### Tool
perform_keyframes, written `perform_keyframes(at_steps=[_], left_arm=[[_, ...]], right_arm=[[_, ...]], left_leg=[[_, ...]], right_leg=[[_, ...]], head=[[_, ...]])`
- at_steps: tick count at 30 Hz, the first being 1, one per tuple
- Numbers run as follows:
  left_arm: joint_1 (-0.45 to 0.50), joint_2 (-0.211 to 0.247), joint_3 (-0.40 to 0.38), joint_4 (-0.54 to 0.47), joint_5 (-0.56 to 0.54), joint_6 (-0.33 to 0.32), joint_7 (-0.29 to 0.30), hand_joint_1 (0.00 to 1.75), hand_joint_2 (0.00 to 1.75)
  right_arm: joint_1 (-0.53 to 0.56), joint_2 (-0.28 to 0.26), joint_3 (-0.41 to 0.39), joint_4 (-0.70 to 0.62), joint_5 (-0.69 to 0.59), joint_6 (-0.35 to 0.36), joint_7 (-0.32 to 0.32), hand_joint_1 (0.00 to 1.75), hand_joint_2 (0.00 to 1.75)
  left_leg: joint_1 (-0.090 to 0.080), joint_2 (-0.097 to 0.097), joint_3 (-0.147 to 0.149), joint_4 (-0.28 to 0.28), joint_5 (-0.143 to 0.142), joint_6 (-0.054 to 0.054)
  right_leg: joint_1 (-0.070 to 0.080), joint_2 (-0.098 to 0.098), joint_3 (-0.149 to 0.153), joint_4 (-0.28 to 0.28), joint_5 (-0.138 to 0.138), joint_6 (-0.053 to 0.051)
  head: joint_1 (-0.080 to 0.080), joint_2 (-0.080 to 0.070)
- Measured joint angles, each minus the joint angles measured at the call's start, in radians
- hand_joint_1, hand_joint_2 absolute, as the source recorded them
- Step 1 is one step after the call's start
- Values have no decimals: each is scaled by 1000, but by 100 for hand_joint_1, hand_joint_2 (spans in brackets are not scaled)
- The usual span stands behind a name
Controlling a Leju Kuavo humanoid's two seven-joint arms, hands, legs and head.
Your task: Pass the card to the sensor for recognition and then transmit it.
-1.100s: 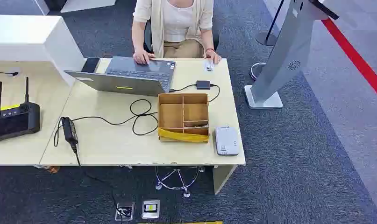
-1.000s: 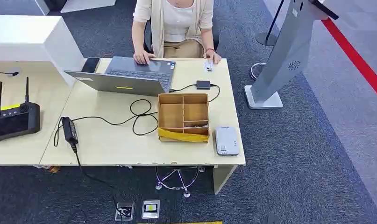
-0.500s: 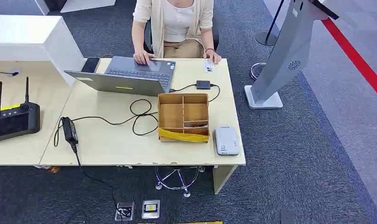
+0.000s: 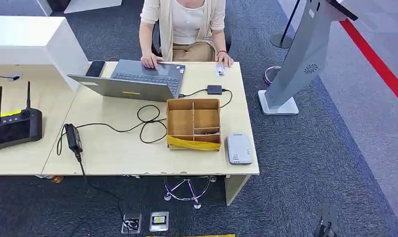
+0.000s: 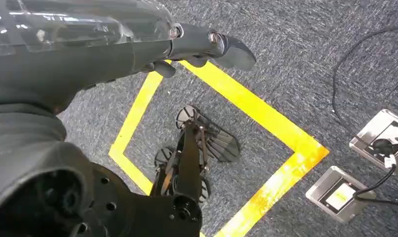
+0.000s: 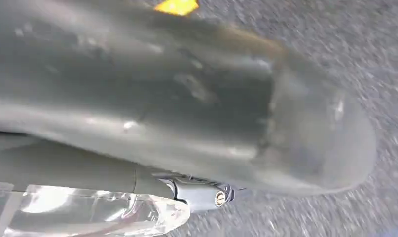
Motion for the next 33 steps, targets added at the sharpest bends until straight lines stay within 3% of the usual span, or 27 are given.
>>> perform_keyframes(at_steps=[1,2,13,22,33], left_arm=[[0,0,0,0,1,0,0,0,0],[0,0,0,0,2,0,0,0,0],[-1,0,0,2,6,-2,0,0,0],[-2,0,0,2,4,1,10,0,0],[-5,-1,-2,3,10,6,20,0,0]], right_arm=[[-6,-12,1,-8,-3,-5,2,0,0],[-14,-22,4,-18,-5,-13,2,0,175],[-76,-157,106,-225,-45,-118,118,0,175],[-170,-268,247,-473,-40,-114,186,0,175],[-318,-274,480,-710,-34,-66,209,0,175]], left_leg=[[0,0,0,0,0,0],[0,0,0,0,0,1],[-2,0,0,0,2,3],[-3,0,-1,0,3,4],[-3,-1,-1,0,5,5]], right_leg=[[0,0,0,0,0,0],[0,0,0,0,0,0],[-2,-1,0,0,2,2],[-3,0,0,1,4,3],[-3,-3,0,1,4,3]], head=[[0,0],[0,0],[0,0],[0,0],[0,0]])
